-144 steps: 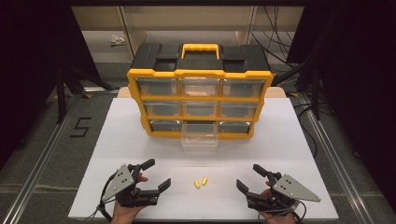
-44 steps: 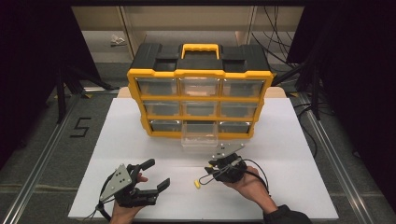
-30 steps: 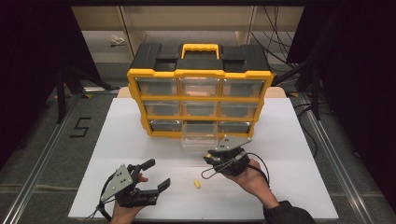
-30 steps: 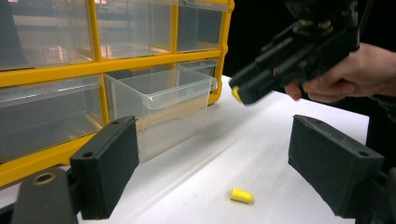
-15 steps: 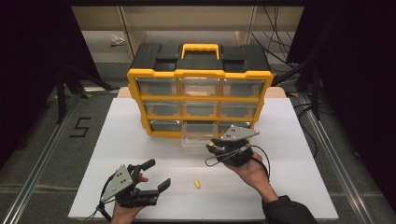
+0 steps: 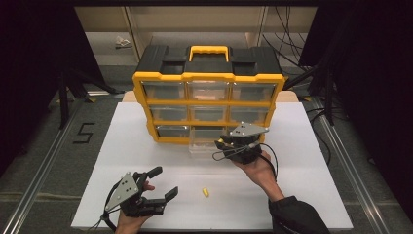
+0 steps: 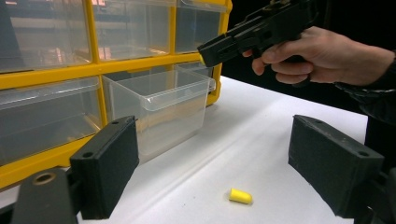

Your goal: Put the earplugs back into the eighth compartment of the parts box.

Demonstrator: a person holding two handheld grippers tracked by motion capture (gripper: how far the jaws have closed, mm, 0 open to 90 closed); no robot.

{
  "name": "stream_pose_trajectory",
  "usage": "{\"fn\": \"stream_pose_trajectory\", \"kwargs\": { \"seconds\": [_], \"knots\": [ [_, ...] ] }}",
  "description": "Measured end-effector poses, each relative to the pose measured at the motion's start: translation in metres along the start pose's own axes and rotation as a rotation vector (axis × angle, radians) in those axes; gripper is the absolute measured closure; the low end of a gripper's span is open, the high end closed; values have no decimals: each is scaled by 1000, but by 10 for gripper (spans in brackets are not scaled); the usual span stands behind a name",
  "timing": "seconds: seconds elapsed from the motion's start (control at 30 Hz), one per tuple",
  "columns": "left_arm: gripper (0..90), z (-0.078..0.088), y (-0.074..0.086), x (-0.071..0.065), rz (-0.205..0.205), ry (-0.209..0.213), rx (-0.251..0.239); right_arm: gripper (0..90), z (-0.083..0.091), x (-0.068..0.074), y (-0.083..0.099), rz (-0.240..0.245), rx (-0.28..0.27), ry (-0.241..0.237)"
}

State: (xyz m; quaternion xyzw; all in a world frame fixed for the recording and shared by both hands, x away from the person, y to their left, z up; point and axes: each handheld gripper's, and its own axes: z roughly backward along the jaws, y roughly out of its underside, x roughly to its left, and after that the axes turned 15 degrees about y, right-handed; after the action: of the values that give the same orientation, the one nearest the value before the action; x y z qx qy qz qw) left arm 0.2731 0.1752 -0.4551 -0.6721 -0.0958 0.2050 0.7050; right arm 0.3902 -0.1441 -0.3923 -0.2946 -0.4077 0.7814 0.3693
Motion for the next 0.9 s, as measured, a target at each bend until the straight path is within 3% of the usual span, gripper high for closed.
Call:
{"fn": "stream_pose_trajectory", "kwargs": {
  "seconds": [0.4, 0.5, 0.53, 0.63, 0.7, 0.87, 0.9],
  "knots": [
    [156, 0, 0, 0, -2, 3, 0, 682, -16, -7, -2, -33, 9, 11],
    [156, 0, 0, 0, 1, 3, 0, 625, -18, -5, -3, -31, 17, 23],
    [156, 0, 0, 0, 1, 2, -1, 518, -21, -6, -4, -64, 35, 35],
    [157, 1, 0, 0, -2, 1, -3, 499, -21, -7, -3, -80, 33, 34],
    [156, 1, 0, 0, -1, 2, -3, 440, -20, -9, -4, -96, 32, 34],
    [156, 0, 0, 0, 0, 6, -2, 377, -12, -11, -8, -129, 13, 7],
    [156, 1, 0, 0, 1, 5, -2, 363, -6, -9, -10, -125, -5, -17]
  ]
}}
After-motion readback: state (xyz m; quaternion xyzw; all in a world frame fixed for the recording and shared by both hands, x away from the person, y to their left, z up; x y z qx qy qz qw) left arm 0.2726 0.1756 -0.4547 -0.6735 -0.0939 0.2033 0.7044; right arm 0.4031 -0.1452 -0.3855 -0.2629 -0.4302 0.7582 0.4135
